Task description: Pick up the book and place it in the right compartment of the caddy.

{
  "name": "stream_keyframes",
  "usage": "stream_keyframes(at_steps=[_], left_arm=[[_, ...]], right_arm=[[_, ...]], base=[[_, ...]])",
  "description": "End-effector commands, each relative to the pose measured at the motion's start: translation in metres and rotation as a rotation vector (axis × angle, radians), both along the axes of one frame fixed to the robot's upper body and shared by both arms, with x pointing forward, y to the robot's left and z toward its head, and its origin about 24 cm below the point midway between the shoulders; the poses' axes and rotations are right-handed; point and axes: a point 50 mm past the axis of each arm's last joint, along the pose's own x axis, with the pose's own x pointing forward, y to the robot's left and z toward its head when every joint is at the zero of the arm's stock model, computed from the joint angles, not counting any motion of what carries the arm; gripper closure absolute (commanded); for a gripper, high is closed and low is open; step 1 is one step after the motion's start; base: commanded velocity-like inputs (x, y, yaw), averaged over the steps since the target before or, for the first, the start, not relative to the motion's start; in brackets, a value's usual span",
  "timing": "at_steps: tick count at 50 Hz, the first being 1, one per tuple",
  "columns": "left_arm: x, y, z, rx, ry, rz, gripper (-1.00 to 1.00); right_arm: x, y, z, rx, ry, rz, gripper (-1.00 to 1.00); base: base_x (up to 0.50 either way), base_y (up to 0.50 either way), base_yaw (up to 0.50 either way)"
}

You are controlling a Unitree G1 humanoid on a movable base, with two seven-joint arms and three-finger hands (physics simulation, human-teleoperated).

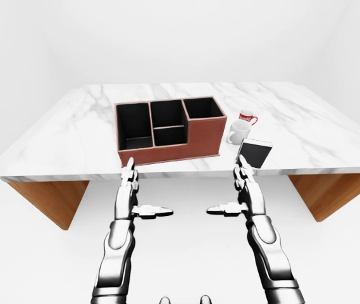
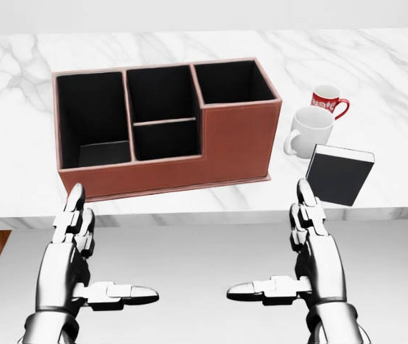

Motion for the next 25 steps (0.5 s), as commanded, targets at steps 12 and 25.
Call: stream_keyframes(at_steps=[12, 25], left_arm=[[-0.002, 0.017, 0.012, 0.018, -0.03, 0.01, -1.0], [-0.013, 0.058, 0.072, -0.016, -0.253, 0.119, -1.0]], right_arm=[[-0.01, -0.015, 0.013, -0.027, -0.023, -0.018, -1.0], [-0.068, -0.061, 0.092, -0.148, -0.322, -0.191, -1.0]], base=[[0.0, 0.0, 0.0], [0.0, 0.0, 0.0]])
